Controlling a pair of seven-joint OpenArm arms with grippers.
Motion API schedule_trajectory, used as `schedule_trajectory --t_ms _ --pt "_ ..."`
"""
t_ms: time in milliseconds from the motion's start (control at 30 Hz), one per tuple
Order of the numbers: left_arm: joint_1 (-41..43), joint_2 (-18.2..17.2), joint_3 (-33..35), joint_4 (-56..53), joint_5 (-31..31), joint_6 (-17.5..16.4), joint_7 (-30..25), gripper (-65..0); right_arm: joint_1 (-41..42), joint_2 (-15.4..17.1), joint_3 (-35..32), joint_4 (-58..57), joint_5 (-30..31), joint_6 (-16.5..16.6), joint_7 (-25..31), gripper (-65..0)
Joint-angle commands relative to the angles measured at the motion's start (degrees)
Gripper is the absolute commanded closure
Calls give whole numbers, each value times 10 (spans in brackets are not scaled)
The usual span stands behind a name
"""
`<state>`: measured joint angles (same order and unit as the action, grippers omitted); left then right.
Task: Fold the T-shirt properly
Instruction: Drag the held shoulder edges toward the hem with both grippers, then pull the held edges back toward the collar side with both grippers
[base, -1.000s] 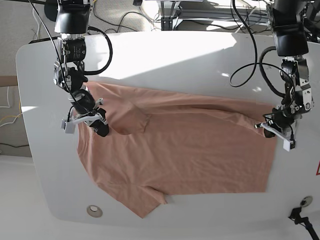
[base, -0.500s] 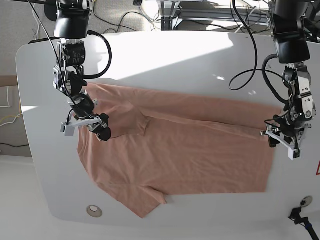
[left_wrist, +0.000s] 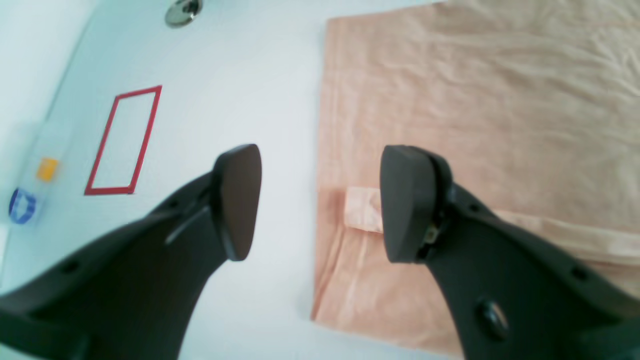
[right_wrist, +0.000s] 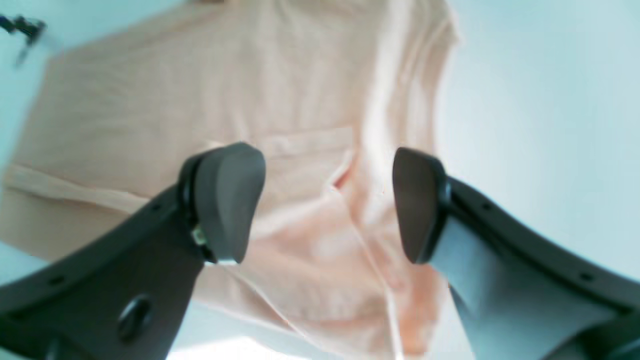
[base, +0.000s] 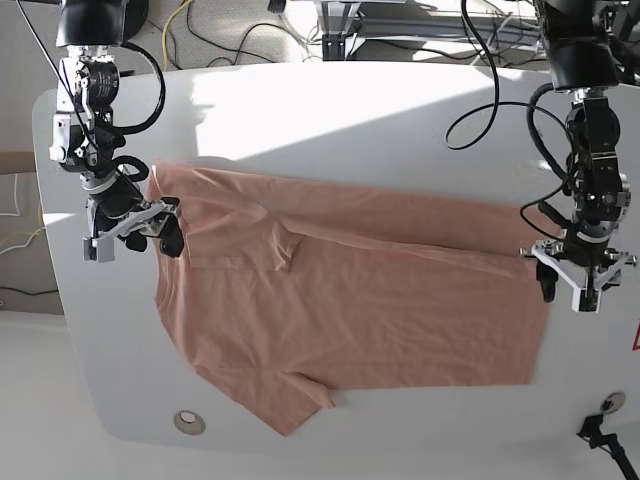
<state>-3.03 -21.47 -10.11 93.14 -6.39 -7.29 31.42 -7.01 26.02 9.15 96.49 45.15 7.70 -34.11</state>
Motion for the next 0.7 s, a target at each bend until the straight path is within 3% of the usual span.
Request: schedule_trajectory --t_ms 0,167,300,433,667 --pt "8 -9 -5 23 2 3 -18 -352 -8 6 6 36 -55 8 15 -407" --pt "77 -9 -5 47 2 3 -78 -352 -60 -22 69 46 -163 21 16 -407" --pt "110 -9 -23 55 2 2 -88 -352 -77 -52 123 36 -199 91 15 -407" --pt "124 -8 -33 64 3 2 -88 -352 -78 -80 145 4 -206 141 14 -407" --pt "135 -8 -34 64 3 2 -88 -352 -76 -98 145 -40 -207 147 17 -407"
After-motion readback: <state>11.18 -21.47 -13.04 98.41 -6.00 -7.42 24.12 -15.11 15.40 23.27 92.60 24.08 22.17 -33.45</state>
